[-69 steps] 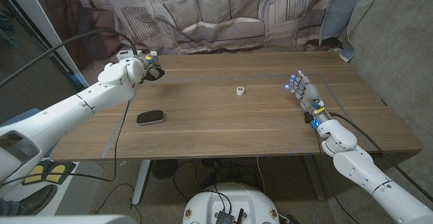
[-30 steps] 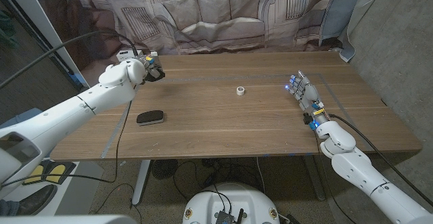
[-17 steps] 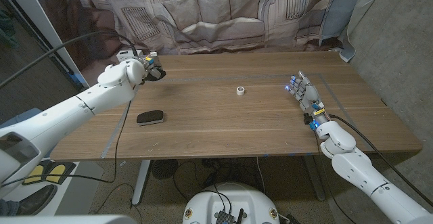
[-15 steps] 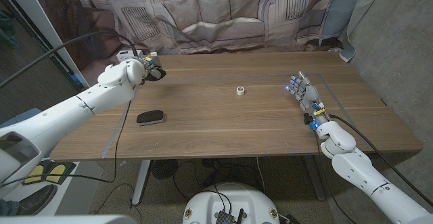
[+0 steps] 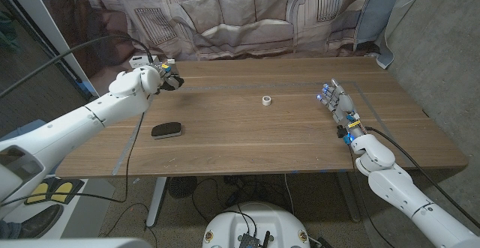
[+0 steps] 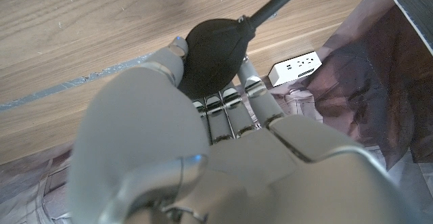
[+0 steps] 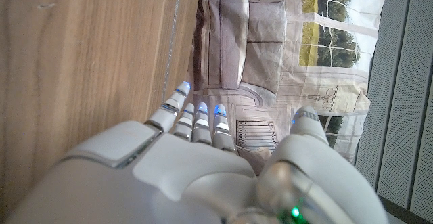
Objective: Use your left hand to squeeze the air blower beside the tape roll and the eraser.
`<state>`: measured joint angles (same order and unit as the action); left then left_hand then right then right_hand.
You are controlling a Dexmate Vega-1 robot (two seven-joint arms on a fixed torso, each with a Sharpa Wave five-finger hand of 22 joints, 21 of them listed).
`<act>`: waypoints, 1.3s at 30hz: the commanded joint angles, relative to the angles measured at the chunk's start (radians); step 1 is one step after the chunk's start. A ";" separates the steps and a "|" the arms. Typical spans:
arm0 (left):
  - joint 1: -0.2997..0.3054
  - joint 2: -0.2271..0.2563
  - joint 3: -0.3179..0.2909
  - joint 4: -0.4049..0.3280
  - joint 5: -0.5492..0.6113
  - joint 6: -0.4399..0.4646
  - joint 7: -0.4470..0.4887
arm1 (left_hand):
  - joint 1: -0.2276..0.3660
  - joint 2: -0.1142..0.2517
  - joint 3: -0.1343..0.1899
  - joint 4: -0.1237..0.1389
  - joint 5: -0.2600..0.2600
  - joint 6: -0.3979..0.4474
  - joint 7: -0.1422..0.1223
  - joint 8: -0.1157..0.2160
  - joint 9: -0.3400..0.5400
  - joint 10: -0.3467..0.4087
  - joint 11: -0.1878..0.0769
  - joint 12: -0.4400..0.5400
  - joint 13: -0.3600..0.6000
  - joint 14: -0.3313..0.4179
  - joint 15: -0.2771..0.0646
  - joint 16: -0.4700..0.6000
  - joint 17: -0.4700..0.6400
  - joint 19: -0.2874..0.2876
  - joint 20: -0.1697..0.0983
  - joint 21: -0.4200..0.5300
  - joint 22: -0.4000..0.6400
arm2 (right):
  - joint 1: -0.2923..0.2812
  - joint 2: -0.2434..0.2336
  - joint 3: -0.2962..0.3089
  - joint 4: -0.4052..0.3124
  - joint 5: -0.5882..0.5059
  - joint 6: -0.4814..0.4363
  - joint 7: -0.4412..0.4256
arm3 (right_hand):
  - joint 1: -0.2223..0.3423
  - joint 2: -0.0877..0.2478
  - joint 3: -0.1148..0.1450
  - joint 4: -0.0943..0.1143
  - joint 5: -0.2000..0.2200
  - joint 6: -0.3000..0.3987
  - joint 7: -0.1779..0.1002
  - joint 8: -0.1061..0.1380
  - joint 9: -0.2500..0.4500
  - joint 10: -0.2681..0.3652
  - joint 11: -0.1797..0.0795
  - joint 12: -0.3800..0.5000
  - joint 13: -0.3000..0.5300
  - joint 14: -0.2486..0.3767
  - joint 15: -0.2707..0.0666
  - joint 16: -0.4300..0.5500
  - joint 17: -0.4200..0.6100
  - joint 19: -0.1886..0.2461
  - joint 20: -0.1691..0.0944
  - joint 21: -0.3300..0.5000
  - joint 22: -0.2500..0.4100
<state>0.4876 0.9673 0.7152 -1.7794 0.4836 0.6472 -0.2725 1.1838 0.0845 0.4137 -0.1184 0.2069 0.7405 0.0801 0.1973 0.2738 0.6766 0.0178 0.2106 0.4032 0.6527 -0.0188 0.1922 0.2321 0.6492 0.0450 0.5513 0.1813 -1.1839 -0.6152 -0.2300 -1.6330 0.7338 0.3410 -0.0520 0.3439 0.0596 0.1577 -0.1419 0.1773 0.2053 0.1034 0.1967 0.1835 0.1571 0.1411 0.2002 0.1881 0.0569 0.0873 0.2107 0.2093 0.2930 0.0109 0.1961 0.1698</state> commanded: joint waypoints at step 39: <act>0.072 -0.005 -0.050 0.048 0.007 -0.068 0.074 | -0.058 -0.008 -0.049 -0.023 -0.007 -0.084 -0.021 0.004 -0.024 -0.085 -0.015 -0.002 -0.021 -0.071 -0.007 0.018 -0.013 -0.048 -0.002 -0.031 0.000 | -0.014 -0.016 0.007 -0.022 -0.012 -0.023 -0.021 | 0.011 -0.002 0.007 0.000 0.000 0.009 0.002 -0.003 0.002 0.007 0.002 0.001 0.006 0.010 0.005 0.000 0.004 0.008 -0.002 -0.001 0.003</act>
<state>0.5303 0.9761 0.6832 -1.7761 0.5248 0.6252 -0.2769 1.1223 0.0751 0.3632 -0.1342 0.1995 0.6435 0.0642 0.1905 0.2506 0.5791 0.0053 0.2004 0.3801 0.5717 -0.0256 0.2003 0.2182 0.5983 0.0502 0.5151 0.1795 -1.1975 -0.6271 -0.2202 -1.6503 0.7279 0.3288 -0.0682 0.3439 0.0596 0.1577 -0.1419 0.1773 0.2053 0.1034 0.1967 0.1835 0.1571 0.1411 0.2002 0.1881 0.0626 0.0929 0.2107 0.2117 0.2930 0.0109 0.1961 0.1698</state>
